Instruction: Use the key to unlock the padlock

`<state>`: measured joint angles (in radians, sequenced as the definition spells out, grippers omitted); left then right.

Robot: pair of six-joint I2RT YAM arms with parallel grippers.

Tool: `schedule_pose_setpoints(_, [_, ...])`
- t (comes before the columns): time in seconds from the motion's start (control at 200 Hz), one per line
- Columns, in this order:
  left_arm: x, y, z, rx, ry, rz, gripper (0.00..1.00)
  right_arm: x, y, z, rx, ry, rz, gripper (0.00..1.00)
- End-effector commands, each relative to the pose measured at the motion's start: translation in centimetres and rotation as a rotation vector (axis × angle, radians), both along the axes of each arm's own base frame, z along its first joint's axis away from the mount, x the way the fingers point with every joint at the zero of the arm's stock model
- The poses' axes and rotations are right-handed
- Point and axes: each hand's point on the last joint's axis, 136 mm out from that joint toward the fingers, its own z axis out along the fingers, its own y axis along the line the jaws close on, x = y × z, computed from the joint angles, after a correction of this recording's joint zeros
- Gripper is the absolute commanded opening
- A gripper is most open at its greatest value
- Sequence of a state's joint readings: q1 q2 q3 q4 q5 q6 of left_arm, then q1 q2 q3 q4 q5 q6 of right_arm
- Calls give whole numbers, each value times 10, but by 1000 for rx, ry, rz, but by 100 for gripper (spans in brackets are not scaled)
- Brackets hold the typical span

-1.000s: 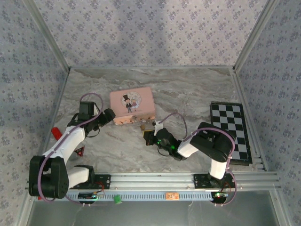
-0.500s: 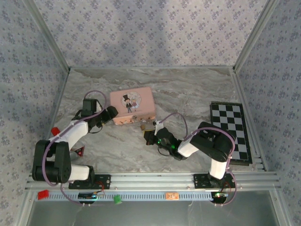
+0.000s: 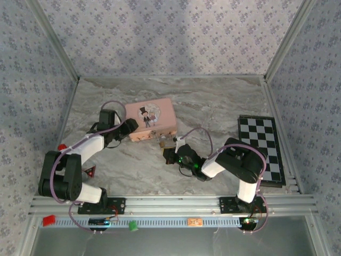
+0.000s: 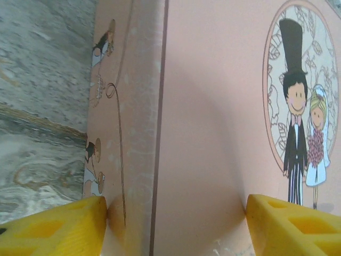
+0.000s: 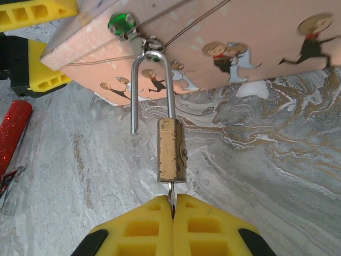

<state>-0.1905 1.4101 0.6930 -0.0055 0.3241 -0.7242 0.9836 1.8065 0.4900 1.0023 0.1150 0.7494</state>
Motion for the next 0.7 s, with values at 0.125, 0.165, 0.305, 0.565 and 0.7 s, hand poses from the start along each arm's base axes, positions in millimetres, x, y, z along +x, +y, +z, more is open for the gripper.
schedule_pose_setpoints(0.125, [-12, -21, -2, -19, 12, -39, 67, 4, -9, -16, -38, 65, -38, 13])
schedule_pose_setpoints(0.165, [-14, -22, -3, -19, 14, -41, 66, 4, -11, -18, -39, 70, -41, 16])
schedule_pose_setpoints(0.305, [-17, -22, -4, -6, 15, -37, 66, 5, -18, -21, -35, 93, -58, 22])
schedule_pose_setpoints(0.565, [-21, -23, -5, 0, 17, -38, 66, 8, -32, -10, -21, 75, -70, 32])
schedule_pose_setpoints(0.7, [-26, -26, -8, -4, 25, -39, 66, 15, -34, 9, -18, 54, -29, 32])
